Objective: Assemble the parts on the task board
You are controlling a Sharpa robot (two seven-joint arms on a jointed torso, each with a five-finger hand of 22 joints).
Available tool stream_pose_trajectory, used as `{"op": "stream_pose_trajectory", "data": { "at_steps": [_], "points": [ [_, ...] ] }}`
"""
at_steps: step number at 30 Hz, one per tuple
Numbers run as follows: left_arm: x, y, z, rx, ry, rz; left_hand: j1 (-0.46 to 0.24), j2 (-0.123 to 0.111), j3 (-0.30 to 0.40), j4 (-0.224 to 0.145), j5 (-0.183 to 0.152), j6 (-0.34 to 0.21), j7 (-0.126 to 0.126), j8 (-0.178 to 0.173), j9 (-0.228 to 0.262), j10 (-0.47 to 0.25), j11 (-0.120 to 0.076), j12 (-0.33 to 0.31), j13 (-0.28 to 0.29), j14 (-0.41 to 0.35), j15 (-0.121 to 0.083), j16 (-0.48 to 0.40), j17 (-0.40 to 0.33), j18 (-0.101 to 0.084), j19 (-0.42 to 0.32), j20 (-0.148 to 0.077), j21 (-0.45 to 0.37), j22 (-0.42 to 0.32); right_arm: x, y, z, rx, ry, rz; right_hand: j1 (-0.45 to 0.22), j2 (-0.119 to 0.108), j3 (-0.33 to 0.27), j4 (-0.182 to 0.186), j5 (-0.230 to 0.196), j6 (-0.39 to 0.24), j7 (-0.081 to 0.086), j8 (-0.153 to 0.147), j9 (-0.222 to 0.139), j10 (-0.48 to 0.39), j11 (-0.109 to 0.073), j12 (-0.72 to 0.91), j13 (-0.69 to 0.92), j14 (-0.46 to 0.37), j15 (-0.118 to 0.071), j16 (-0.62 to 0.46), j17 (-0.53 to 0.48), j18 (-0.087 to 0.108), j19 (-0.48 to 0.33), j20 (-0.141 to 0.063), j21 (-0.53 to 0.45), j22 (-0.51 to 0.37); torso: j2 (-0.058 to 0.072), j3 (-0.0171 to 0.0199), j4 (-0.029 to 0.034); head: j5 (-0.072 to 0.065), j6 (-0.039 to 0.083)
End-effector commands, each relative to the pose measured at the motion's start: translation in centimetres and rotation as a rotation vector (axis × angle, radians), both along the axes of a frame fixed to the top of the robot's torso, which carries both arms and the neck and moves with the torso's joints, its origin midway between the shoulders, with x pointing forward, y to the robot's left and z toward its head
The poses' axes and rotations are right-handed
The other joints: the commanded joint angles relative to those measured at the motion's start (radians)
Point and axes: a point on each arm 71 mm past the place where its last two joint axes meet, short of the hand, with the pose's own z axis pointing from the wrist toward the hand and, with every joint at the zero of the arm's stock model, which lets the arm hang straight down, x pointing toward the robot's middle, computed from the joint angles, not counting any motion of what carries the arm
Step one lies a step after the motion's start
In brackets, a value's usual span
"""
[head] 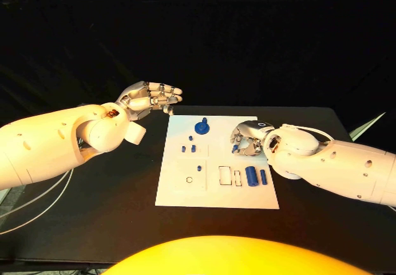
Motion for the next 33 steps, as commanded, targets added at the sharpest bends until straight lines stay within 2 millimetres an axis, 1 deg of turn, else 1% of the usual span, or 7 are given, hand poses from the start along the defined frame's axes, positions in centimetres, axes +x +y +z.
{"op": "stream_pose_trajectory", "data": {
  "at_steps": [1, 7, 11, 14, 28, 31, 33],
  "points": [
    [0.00, -0.15, 0.06, -0.003, -0.002, -0.006, -0.005, 0.010, -0.040, 0.009, 0.006, -0.008, 0.011, 0.018, 0.007, -0.016, 0.001, 0.015, 0.016, -0.008, 0.004, -0.008, -0.010, -0.010, 0.000, 0.006, -0.018, -0.007, -0.12, 0.25, -0.17, 0.002, 0.006, 0.008, -0.015, -0.006, 0.051, -0.008, -0.010, 0.022, 0.004, 0.001, -0.004, 0.013, -0.006, -0.018, -0.007, 0.011, -0.001, 0.014, 0.013, -0.006, 0.011, 0.001, 0.019, 0.015, 0.000, 0.0002, 0.0000, 0.001, 0.000],
    [0.01, -0.15, 0.06, -0.003, -0.002, -0.006, -0.005, 0.010, -0.040, 0.009, 0.006, -0.008, 0.011, 0.018, 0.007, -0.016, 0.001, 0.015, 0.016, -0.008, 0.004, -0.008, -0.010, -0.010, 0.000, 0.006, -0.018, -0.007, -0.26, 0.44, -0.32, 0.007, 0.009, 0.012, -0.021, -0.001, 0.119, -0.027, -0.010, 0.065, -0.006, 0.011, -0.002, 0.062, -0.015, -0.025, -0.004, 0.014, -0.009, 0.021, 0.023, -0.011, 0.025, -0.004, 0.052, 0.053, 0.000, 0.0003, 0.0009, 0.002, 0.000],
    [0.01, -0.12, 0.05, -0.003, -0.001, -0.005, -0.004, 0.011, -0.039, 0.009, 0.006, -0.008, 0.011, 0.018, 0.007, -0.017, 0.001, 0.016, 0.016, -0.009, 0.004, -0.008, -0.011, -0.010, 0.000, 0.006, -0.018, -0.007, -0.26, 0.41, -0.39, 0.004, 0.012, 0.010, -0.027, 0.013, 0.195, -0.064, -0.011, 0.110, -0.020, 0.033, 0.010, 0.128, -0.032, -0.026, 0.002, 0.017, -0.023, 0.026, 0.030, -0.015, 0.033, -0.015, 0.077, 0.083, 0.000, -0.0001, 0.0003, 0.002, 0.000],
    [0.00, -0.11, 0.05, -0.003, -0.001, -0.005, -0.004, 0.011, -0.039, 0.009, 0.006, -0.008, 0.011, 0.018, 0.007, -0.017, 0.001, 0.016, 0.016, -0.009, 0.004, -0.008, -0.011, -0.010, 0.000, 0.006, -0.018, -0.007, -0.26, 0.37, -0.43, -0.001, 0.013, 0.007, -0.036, 0.018, 0.227, -0.092, -0.012, 0.123, -0.024, 0.042, 0.017, 0.151, -0.039, -0.031, 0.005, 0.018, -0.028, 0.028, 0.034, -0.016, 0.034, -0.021, 0.085, 0.093, 0.000, 0.0001, 0.0001, 0.003, 0.000],
    [-0.01, -0.06, 0.04, -0.001, 0.001, -0.005, -0.005, 0.012, -0.039, 0.010, 0.006, -0.008, 0.011, 0.019, 0.007, -0.018, 0.001, 0.016, 0.016, -0.009, 0.004, -0.008, -0.011, -0.010, 0.000, 0.006, -0.018, -0.007, -0.30, 0.39, -0.36, -0.001, 0.001, 0.005, -0.074, 0.020, 0.292, -0.172, -0.013, 0.120, -0.021, 0.052, 0.032, 0.170, -0.039, -0.059, 0.010, 0.020, -0.029, 0.033, 0.044, -0.018, 0.034, -0.024, 0.100, 0.118, 0.000, 0.0001, 0.0002, 0.002, 0.000],
    [-0.02, -0.04, 0.04, -0.001, 0.001, -0.004, -0.005, 0.012, -0.039, 0.010, 0.006, -0.008, 0.011, 0.019, 0.007, -0.018, 0.001, 0.016, 0.016, -0.009, 0.004, -0.008, -0.011, -0.010, 0.000, 0.006, -0.018, -0.007, -0.34, 0.43, -0.24, 0.006, -0.012, 0.007, -0.077, 0.023, 0.306, -0.202, -0.014, 0.128, -0.022, 0.059, 0.038, 0.187, -0.042, -0.059, 0.015, 0.021, -0.031, 0.036, 0.049, -0.020, 0.036, -0.026, 0.113, 0.133, 0.000, 0.0001, 0.0000, 0.002, 0.000],
    [-0.02, -0.03, 0.04, -0.001, 0.001, -0.004, -0.005, 0.012, -0.039, 0.010, 0.006, -0.008, 0.011, 0.019, 0.007, -0.018, 0.001, 0.016, 0.016, -0.009, 0.004, -0.008, -0.011, -0.010, 0.000, 0.006, -0.018, -0.007, -0.39, 0.49, -0.10, 0.013, -0.026, 0.011, -0.077, 0.028, 0.315, -0.230, -0.014, 0.143, -0.027, 0.071, 0.046, 0.215, -0.049, -0.050, 0.025, 0.023, -0.037, 0.038, 0.053, -0.022, 0.041, -0.031, 0.129, 0.150, 0.000, 0.0001, 0.0002, 0.002, 0.000]
  ]
}}
